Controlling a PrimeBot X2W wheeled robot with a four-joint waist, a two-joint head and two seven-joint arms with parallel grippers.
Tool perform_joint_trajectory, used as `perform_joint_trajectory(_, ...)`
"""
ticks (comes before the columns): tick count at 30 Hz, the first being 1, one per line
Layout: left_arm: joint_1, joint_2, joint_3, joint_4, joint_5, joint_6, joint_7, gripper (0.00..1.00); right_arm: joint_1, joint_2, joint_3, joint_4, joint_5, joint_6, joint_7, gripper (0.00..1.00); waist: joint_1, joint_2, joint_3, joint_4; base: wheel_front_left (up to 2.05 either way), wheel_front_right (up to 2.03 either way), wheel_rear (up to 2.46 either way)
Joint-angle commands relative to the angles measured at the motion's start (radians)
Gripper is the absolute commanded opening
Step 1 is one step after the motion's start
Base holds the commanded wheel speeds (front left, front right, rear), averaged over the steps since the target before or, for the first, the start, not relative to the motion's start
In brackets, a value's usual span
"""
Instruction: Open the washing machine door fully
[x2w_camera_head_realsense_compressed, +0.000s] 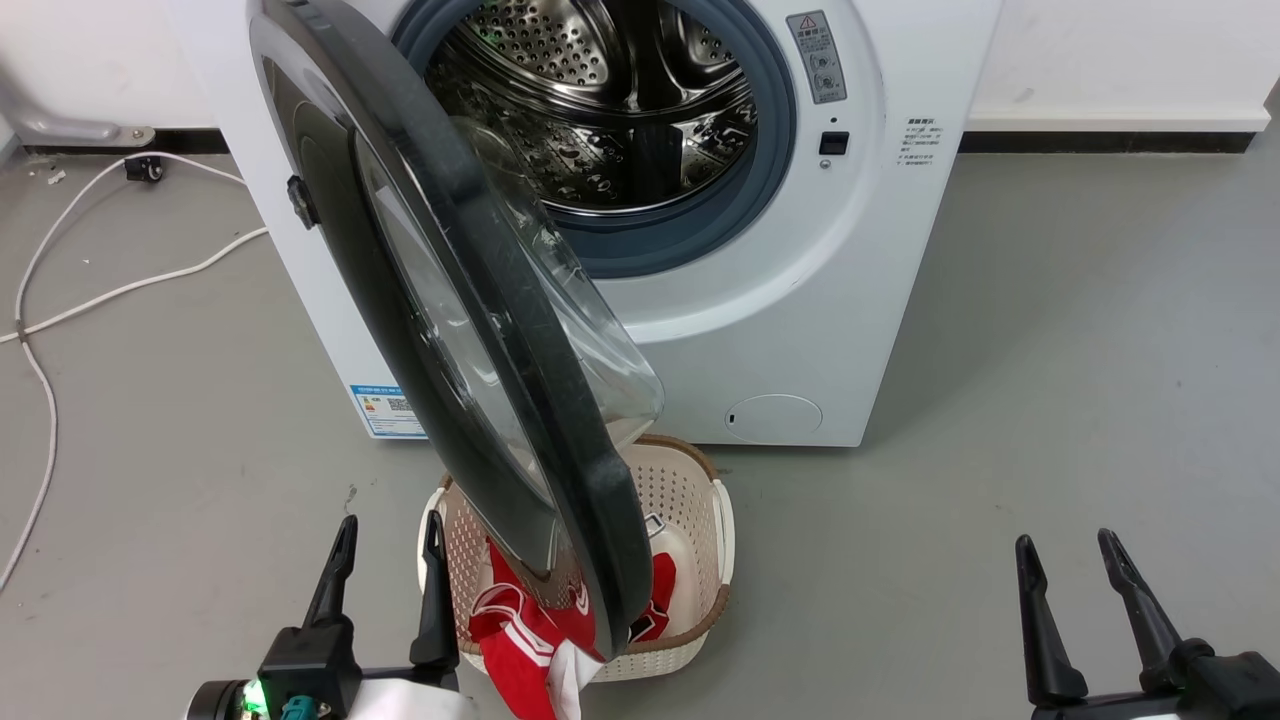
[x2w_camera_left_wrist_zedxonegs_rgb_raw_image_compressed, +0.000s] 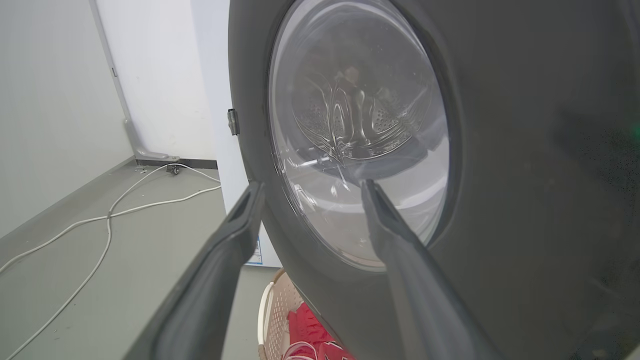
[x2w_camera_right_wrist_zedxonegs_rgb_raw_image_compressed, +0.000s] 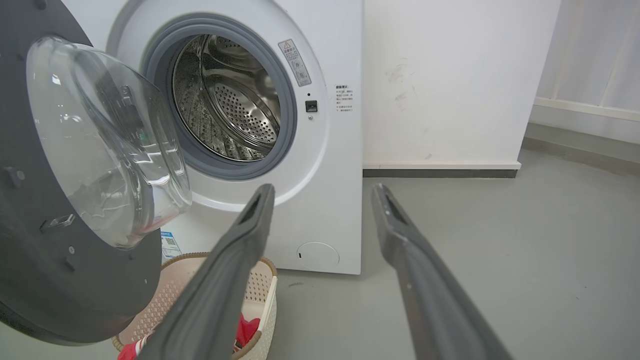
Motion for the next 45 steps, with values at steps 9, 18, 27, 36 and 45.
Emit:
perform_joint_trajectory(9,-0.033,0.001,0.042,-0.032,-0.004,0.009,-0.002,0.00,-0.009,0.003,-0.002,0.005,0.004,-0.001,-0.002,1.00,0.0000,-0.0001,-0.003,0.004,0.00,0.00,0.00)
perform_joint_trajectory(18,-0.141,0.000,0.027,-0.240,0.057,-0.018,-0.002,0.00,-0.020,0.003,0.016,0.002,0.007,-0.001,-0.002,1.00,0.0000,-0.0001,-0.002,0.006,0.00,0.00,0.00)
perform_joint_trajectory(27,-0.245,0.001,-0.148,-0.398,0.076,-0.043,-0.002,0.00,-0.027,0.003,0.027,0.007,0.000,-0.001,-0.002,1.00,0.0000,-0.0001,-0.001,0.000,0.00,0.00,0.00)
perform_joint_trajectory(36,-0.313,0.001,-0.375,-0.422,0.070,-0.054,-0.002,0.00,-0.036,0.003,0.041,0.010,0.007,-0.001,-0.002,1.00,0.0000,-0.0001,0.003,-0.012,0.00,0.00,0.00)
perform_joint_trajectory(45,-0.342,0.001,-0.567,-0.354,0.043,-0.047,-0.002,0.00,-0.043,0.003,0.049,0.013,0.006,-0.001,-0.002,1.00,0.0000,-0.0001,0.009,-0.019,0.00,0.00,0.00)
